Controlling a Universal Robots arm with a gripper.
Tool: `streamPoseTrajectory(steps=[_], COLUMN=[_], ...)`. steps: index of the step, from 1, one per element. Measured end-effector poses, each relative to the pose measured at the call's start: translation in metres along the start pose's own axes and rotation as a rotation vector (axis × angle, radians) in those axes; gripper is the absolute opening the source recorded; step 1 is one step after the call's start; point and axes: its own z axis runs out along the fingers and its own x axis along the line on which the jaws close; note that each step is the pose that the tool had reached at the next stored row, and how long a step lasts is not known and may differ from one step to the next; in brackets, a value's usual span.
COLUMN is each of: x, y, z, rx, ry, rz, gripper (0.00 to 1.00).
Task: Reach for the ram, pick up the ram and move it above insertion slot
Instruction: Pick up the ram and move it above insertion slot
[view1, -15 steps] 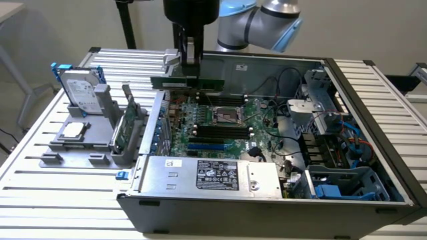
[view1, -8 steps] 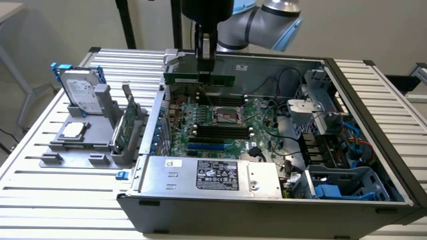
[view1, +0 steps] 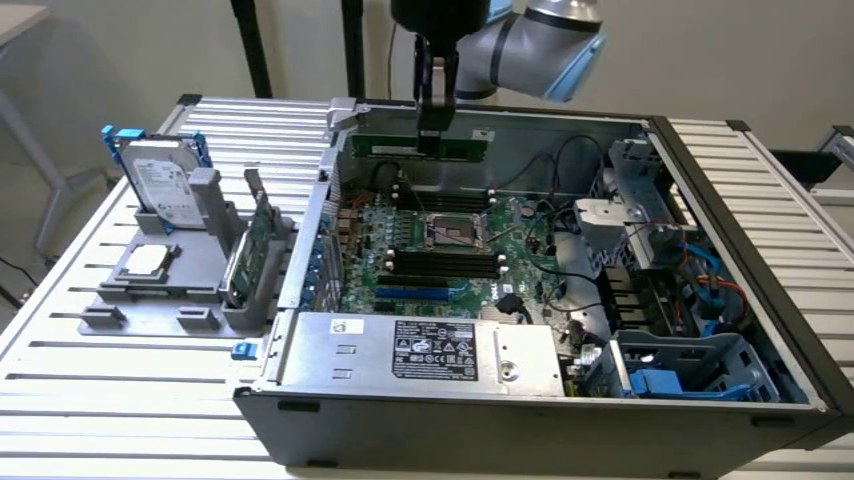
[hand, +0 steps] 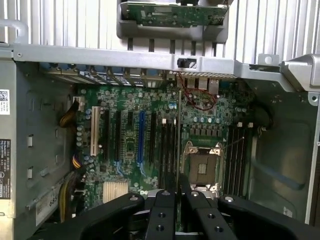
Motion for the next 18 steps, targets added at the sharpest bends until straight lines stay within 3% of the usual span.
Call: streamPoseTrajectory(steps=[8,14,18], x=[-0.022,-0.027,-0.028], y=[-0.0199,-0.0306,-0.0318], z=[0.0046,0.0076,0.0081], rx=[0.0,0.0006,0.0008], ry=[0.0,-0.0001,-0.0001], rz=[0.0,0.009,0.012], gripper=[0.14,0.14,0.14])
